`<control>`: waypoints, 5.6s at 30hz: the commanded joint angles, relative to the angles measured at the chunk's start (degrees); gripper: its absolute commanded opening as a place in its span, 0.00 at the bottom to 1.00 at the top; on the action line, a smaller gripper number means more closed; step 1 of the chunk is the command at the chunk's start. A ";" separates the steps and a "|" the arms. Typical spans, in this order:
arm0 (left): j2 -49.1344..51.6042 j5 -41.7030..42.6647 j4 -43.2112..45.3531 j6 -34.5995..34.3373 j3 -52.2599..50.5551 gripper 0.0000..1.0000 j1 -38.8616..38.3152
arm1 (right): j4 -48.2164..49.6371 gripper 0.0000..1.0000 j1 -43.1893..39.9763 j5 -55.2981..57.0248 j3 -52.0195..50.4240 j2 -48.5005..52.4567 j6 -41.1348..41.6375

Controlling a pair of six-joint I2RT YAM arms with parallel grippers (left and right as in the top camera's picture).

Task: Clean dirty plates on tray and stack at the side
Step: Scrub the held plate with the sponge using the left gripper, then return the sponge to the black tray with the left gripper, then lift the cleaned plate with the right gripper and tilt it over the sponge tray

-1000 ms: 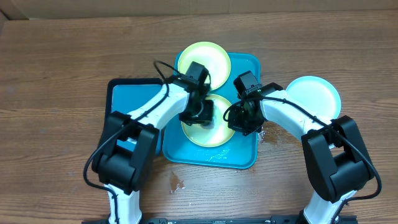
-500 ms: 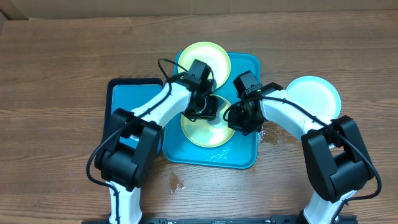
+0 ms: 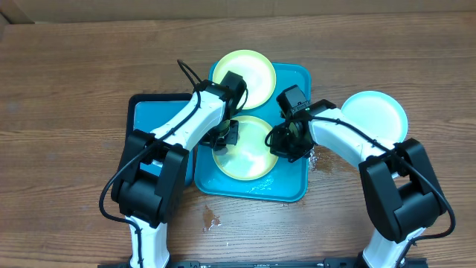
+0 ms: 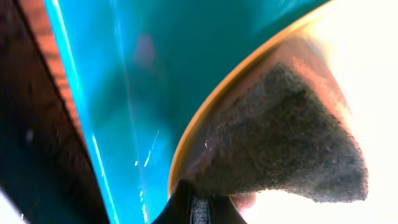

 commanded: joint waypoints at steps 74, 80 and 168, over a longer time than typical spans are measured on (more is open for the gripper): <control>-17.33 5.31 0.24 -0.09 -8.28 0.04 24.48 | 0.68 0.04 -0.81 7.23 -0.59 1.09 -0.55; -17.35 5.62 4.28 0.72 -12.46 0.24 24.48 | -1.90 0.04 -0.81 6.51 0.26 0.15 -0.94; -26.25 11.56 -19.02 3.72 37.70 1.00 29.73 | 26.14 0.04 44.83 76.67 19.69 -3.58 -29.49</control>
